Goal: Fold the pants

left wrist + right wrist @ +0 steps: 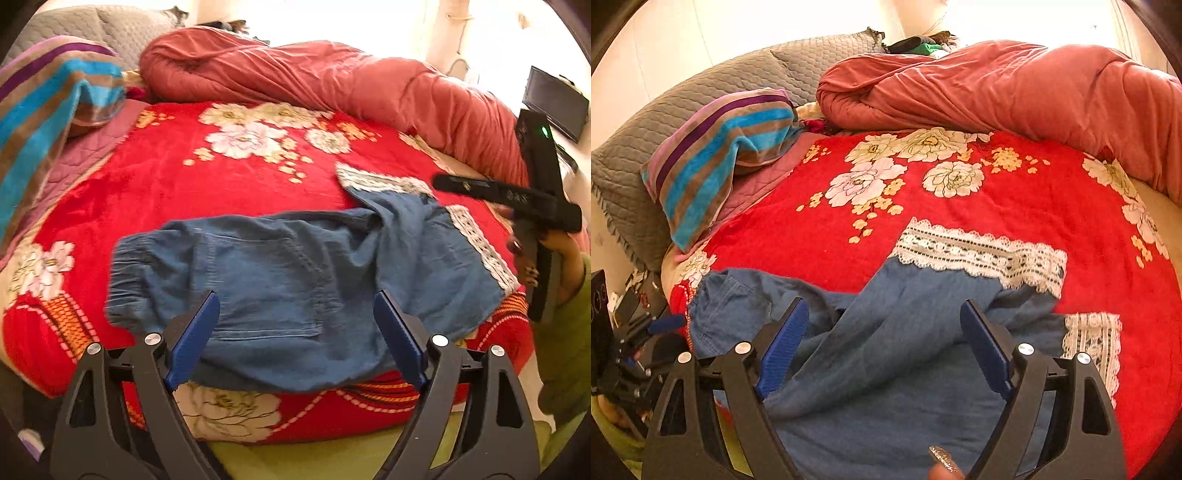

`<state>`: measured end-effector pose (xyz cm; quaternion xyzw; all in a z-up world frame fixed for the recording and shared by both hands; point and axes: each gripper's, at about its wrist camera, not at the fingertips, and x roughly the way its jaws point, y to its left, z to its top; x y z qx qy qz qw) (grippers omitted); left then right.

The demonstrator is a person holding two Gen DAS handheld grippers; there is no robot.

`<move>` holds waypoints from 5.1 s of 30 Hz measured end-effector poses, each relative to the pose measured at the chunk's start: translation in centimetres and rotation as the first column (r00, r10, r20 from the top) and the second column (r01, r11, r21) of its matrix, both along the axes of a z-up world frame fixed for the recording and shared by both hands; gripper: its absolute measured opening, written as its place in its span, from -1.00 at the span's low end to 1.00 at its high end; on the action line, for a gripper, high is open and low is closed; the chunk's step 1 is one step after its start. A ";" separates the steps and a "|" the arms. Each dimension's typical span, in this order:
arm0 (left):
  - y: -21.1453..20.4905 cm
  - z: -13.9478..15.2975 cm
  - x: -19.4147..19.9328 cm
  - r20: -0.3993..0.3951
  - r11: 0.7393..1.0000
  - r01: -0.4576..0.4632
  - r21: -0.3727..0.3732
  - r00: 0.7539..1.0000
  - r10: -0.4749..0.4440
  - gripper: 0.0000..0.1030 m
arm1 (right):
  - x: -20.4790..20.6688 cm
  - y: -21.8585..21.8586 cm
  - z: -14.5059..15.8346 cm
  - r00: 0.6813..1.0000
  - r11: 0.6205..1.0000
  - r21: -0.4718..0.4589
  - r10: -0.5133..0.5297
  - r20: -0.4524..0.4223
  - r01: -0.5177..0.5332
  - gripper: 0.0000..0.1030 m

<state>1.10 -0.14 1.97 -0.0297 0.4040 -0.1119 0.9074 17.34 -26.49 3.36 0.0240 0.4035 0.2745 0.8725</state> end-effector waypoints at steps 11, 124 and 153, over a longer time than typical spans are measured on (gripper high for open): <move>-4.6 -1.9 2.7 -0.072 0.993 0.116 0.015 0.991 -0.114 0.56 | 5.3 1.2 0.1 1.000 1.000 -0.029 -0.010 -0.026 0.009 0.62; -11.0 -4.6 -1.0 -0.105 0.917 0.338 0.210 0.941 -0.322 -0.86 | -14.1 -0.4 -4.9 0.916 0.819 -0.458 0.400 0.025 -0.345 -0.31; -0.8 -1.7 -0.3 -0.058 0.989 0.012 0.146 0.998 -0.004 0.25 | -9.8 -7.8 -1.5 0.987 0.960 -0.234 0.163 0.006 -0.157 -0.10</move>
